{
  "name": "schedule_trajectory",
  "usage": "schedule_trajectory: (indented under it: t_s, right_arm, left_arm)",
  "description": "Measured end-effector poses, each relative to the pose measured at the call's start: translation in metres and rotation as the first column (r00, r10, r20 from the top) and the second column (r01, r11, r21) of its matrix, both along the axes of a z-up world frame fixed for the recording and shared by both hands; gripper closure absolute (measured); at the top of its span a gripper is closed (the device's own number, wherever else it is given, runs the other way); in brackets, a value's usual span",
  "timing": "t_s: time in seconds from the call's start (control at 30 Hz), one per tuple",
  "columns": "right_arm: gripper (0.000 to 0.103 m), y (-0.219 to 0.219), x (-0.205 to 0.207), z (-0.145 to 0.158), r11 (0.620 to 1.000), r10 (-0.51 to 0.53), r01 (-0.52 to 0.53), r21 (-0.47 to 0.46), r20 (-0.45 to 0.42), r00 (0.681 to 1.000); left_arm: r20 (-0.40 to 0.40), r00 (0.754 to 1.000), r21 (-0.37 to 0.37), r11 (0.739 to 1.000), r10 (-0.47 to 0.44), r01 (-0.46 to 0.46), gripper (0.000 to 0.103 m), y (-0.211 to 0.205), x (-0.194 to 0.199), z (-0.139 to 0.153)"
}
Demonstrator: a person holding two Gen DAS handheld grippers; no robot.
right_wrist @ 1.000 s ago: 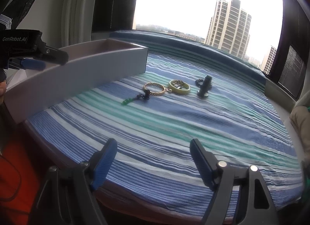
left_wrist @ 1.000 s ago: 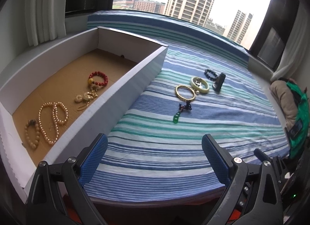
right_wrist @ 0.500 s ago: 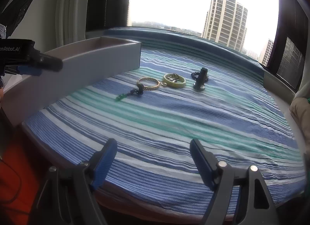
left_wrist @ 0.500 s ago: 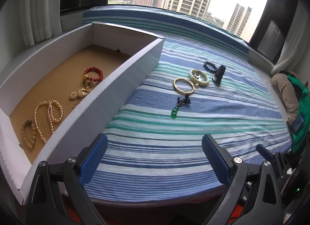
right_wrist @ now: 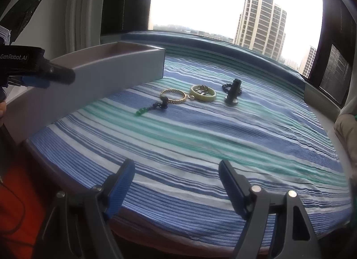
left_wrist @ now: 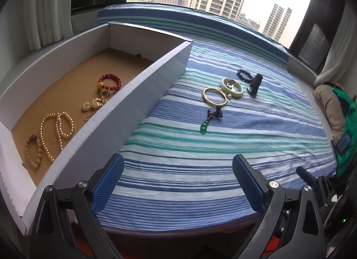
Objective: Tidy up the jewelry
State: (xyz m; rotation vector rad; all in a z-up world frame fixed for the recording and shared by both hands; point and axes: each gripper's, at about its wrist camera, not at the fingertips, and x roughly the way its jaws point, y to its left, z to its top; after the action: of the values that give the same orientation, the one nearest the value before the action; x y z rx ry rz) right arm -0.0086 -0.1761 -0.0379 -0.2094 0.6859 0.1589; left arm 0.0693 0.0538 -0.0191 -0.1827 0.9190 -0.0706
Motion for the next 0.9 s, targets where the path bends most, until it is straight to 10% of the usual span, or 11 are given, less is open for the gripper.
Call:
schedule_trajectory:
  t_s: [0.9]
  right_arm:
    - [0.024,-0.020,0.000,-0.001,0.998,-0.054,0.054,0.033,0.003,0.999]
  left_arm:
    - [-0.025,0.999,0.034,0.999,-0.036,0.037,0.005,-0.017,0.006,-0.003]
